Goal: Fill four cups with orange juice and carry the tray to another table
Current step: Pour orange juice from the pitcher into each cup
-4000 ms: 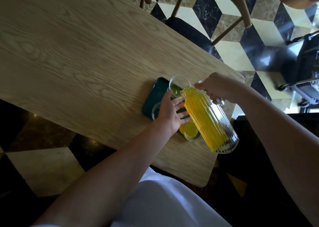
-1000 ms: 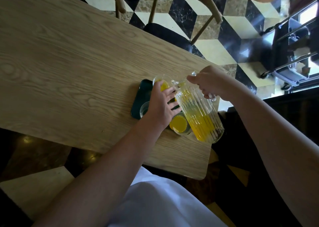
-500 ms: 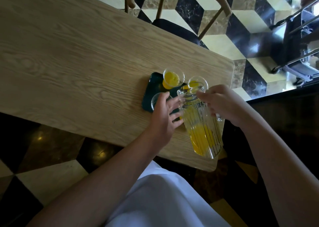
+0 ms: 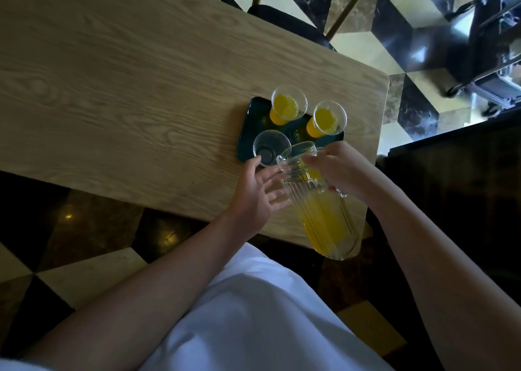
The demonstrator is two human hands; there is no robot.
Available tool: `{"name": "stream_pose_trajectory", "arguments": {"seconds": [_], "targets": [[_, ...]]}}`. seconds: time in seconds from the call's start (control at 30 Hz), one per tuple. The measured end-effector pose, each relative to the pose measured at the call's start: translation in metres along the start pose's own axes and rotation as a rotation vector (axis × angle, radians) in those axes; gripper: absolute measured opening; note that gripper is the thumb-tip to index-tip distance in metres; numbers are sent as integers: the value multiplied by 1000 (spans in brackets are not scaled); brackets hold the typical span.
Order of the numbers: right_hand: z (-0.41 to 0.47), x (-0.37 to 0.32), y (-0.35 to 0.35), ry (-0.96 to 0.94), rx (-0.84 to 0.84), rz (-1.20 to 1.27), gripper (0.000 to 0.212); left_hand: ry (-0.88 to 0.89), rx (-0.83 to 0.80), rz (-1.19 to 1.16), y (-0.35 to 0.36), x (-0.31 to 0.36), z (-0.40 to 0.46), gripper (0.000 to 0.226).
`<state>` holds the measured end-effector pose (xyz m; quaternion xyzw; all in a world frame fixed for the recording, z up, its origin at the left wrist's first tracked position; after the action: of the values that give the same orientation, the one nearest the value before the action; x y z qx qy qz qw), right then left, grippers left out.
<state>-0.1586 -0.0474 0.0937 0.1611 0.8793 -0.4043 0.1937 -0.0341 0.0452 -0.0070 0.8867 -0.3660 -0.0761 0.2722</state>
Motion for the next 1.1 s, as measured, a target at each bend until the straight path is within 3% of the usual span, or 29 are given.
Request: {"name": "stream_pose_trajectory", "arguments": {"seconds": [0.53,0.9,1.1], "targets": [[26,-15,11,52,-29,-202,36,-37,-35,-9,-9,4,4,42],[41,-11,16,96,-83,-314,48,-81,-59,-47,-8,5,6,58],[51,-12,14,80,-35,-275,40,-73,-97,-74,-8,7,12,49]]}}
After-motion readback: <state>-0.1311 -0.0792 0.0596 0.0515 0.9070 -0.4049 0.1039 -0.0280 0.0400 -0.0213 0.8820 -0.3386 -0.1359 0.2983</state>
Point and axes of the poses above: each hand's wrist, its own z-axis towards the middle knuckle, its own y-axis out of the palm, x = y × z, the point moved 2 cm from there along z, towards the middle knuckle, and after that the axes turned 9 degrees about -y, right-handed, at the moved point
